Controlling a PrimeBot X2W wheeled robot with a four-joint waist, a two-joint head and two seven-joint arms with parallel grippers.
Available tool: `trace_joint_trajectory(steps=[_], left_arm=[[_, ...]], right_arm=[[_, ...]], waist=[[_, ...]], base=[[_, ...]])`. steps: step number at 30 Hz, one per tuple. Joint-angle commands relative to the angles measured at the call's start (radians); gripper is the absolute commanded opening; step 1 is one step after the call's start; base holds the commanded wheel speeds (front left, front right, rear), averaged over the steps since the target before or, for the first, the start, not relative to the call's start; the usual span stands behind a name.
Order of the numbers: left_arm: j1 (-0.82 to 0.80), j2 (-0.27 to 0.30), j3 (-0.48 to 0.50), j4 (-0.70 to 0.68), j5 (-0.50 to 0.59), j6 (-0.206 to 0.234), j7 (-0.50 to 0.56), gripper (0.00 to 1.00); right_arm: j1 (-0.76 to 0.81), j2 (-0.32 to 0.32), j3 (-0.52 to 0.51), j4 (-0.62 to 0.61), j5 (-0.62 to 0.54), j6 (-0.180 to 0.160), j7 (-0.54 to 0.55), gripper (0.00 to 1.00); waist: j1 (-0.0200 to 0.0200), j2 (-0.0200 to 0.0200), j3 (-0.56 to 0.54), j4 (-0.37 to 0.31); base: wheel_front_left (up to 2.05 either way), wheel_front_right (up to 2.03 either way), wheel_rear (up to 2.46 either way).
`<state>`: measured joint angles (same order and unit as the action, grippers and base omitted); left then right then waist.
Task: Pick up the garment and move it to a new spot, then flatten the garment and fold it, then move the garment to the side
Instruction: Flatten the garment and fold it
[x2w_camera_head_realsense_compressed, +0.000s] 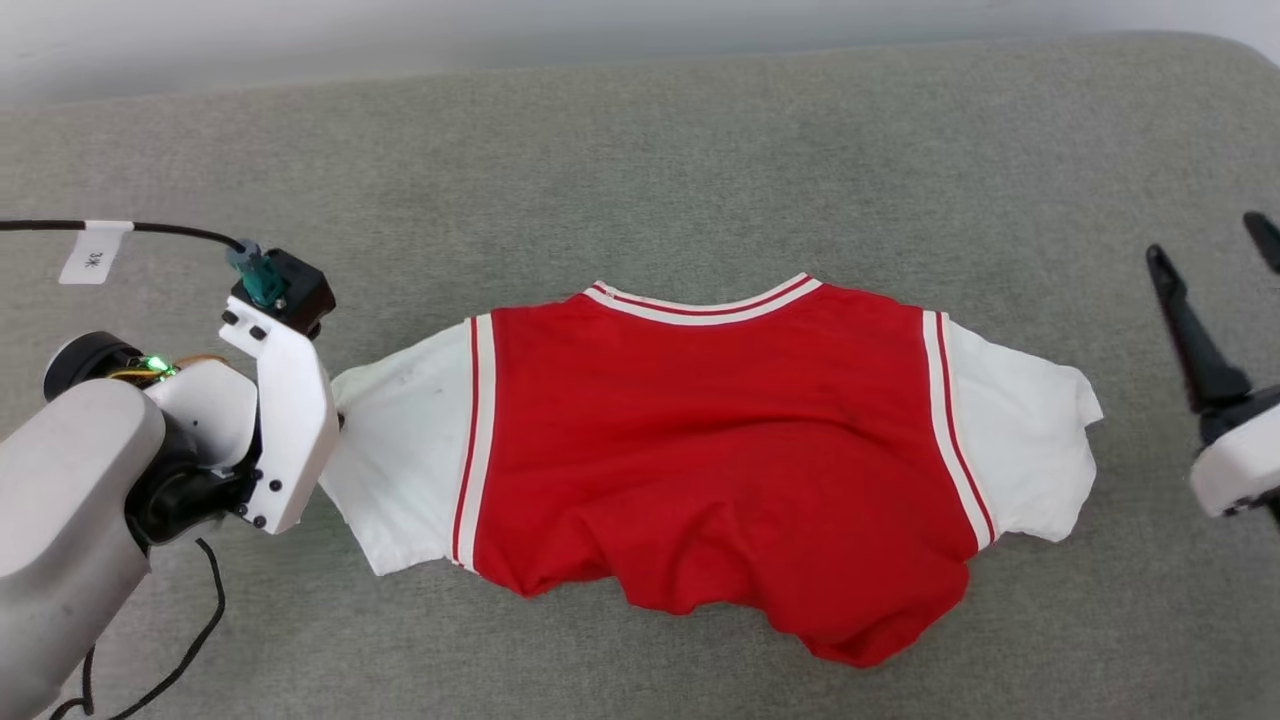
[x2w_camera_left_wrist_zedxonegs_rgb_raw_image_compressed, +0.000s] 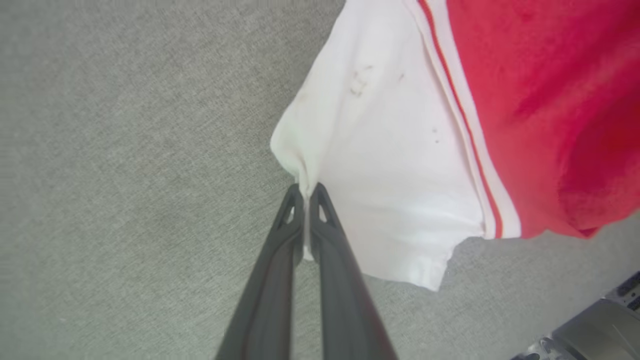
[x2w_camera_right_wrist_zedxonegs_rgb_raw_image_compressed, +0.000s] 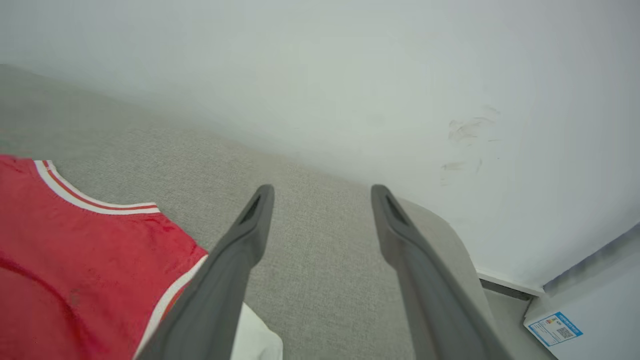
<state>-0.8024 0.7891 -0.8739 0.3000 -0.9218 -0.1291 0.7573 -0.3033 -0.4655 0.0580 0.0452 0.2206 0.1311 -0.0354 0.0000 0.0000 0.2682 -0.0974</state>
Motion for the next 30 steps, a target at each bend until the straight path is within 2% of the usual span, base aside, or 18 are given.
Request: trace_joint_trajectory(steps=[1, 5, 11, 14, 18, 22, 30], left_arm=[[0.005, 0.01, 0.0, -0.014, -0.003, 0.0, -0.01, 0.0], [-0.001, 0.018, 0.005, -0.058, 0.001, 0.0, -0.042, 0.0], [-0.017, 0.006, -0.004, -0.091, 0.03, 0.003, -0.062, 0.0], [-0.029, -0.002, -0.007, -0.101, 0.041, 0.004, -0.069, 0.0], [-0.047, -0.009, -0.01, -0.11, 0.05, 0.004, -0.076, 0.0], [-0.068, -0.015, -0.013, -0.119, 0.057, 0.003, -0.078, 0.0], [-0.096, -0.025, -0.022, -0.134, 0.067, 0.002, -0.082, 0.0]], right_arm=[[-0.022, -0.031, 0.012, -0.004, 0.019, -0.001, 0.036, 1.0], [-0.09, -0.136, 0.045, -0.001, 0.096, -0.001, 0.193, 1.0], [-0.192, -0.313, 0.216, 0.029, 0.299, -0.001, 0.572, 1.0], [-0.231, -0.354, 0.29, 0.059, 0.408, -0.001, 0.722, 1.0], [-0.288, -0.374, 0.342, 0.104, 0.546, -0.001, 0.901, 1.0], [-0.31, -0.353, 0.372, 0.167, 0.59, -0.001, 0.989, 1.0], [-0.32, -0.268, 0.414, 0.295, 0.57, -0.001, 0.939, 1.0]], waist=[[0.0, 0.0, -0.009, 0.013], [0.0, 0.0, -0.006, 0.034], [0.0, 0.0, 0.02, 0.058], [0.0, 0.0, 0.038, 0.068], [0.0, 0.0, 0.063, 0.082], [0.0, 0.0, 0.093, 0.098], [0.0, 0.0, 0.148, 0.125]], base=[[0.0, 0.0, 0.0], [0.0, 0.0, 0.0], [0.0, 0.0, 0.0], [0.0, 0.0, 0.0], [0.0, 0.0, 0.0], [0.0, 0.0, 0.0], [0.0, 0.0, 0.0]])
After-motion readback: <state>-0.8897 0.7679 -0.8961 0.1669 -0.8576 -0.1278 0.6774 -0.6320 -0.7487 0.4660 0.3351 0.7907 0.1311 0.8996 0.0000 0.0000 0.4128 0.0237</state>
